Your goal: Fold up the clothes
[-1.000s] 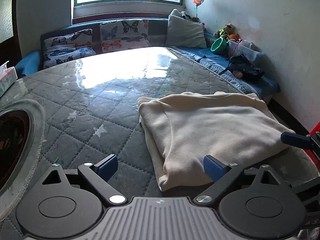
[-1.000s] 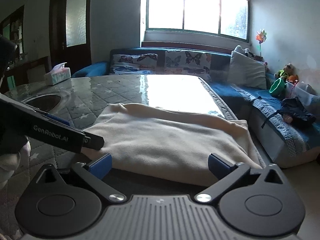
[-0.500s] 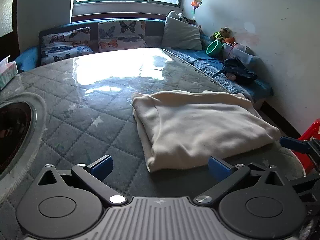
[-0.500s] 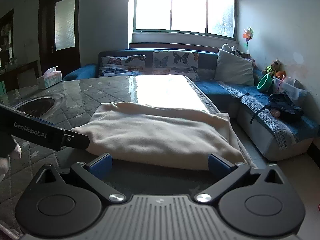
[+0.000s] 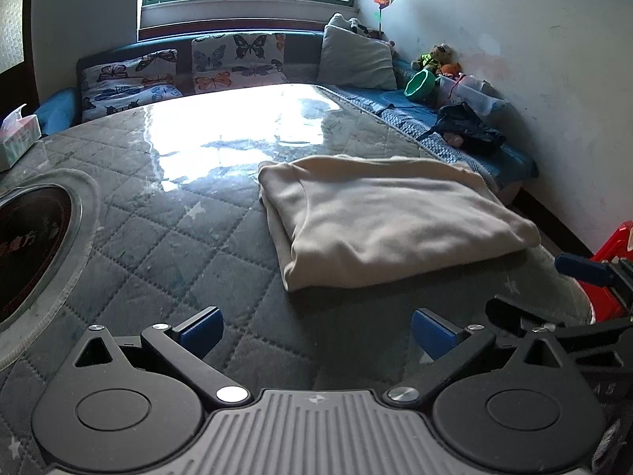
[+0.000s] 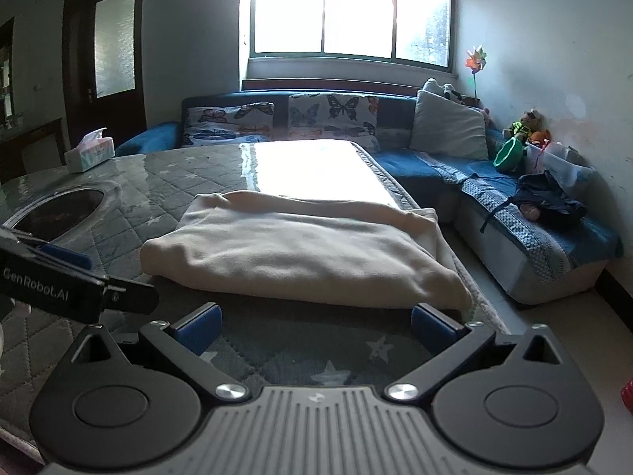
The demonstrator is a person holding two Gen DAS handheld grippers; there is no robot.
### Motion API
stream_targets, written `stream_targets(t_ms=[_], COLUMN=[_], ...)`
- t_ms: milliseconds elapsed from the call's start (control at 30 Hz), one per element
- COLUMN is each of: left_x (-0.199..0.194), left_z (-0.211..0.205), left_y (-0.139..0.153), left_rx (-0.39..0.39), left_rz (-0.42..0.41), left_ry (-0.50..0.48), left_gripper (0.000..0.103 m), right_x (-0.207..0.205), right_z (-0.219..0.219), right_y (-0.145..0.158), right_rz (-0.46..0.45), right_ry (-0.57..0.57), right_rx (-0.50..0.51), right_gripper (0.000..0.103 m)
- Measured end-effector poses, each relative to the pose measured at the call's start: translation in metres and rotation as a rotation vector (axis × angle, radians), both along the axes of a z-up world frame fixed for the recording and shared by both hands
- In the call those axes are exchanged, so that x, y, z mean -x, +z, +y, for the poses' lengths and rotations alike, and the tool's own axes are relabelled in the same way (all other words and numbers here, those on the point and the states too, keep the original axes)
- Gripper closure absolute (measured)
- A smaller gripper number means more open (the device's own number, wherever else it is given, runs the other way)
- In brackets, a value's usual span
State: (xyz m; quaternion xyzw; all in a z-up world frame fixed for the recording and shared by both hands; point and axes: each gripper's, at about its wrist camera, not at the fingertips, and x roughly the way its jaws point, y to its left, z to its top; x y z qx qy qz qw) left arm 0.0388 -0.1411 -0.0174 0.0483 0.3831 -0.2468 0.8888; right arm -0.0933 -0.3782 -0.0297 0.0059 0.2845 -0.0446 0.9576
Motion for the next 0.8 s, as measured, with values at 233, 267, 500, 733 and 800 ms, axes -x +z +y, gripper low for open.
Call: stream_targets(t_ms=[233, 267, 500, 733, 800], left_x=[0.010, 0.011, 0.020, 0.029, 0.032], left_z=[0.006, 0.007, 0.013, 0.015, 0.016], left_y=[0.000, 0.000, 0.000, -0.002, -0.002], left_rx=[-0.010, -0.010, -0.011, -0.010, -0.009], left_rz=[0.001, 0.002, 0.001, 0.009, 0.010], left_ry=[0.003, 0.005, 0.013, 0.002, -0.003], left_gripper=[0.000, 0.000, 0.000, 0.000, 0.000], right_x=[0.008, 0.009, 0.015, 0.020, 0.021], right_z=[0.002, 0.002, 0.005, 0.008, 0.009], right_y=[0.001, 0.001, 0.002, 0.003, 0.003], right_rz=[0.004, 0.007, 0.020, 0.028, 0.027], right_ry=[-0.030, -0.035, -0.059, -0.063, -0.062], right_rx=[-0.017, -0.019, -0.023, -0.019, -0.021], right_gripper=[0.000, 0.000, 0.000, 0.000, 0.000])
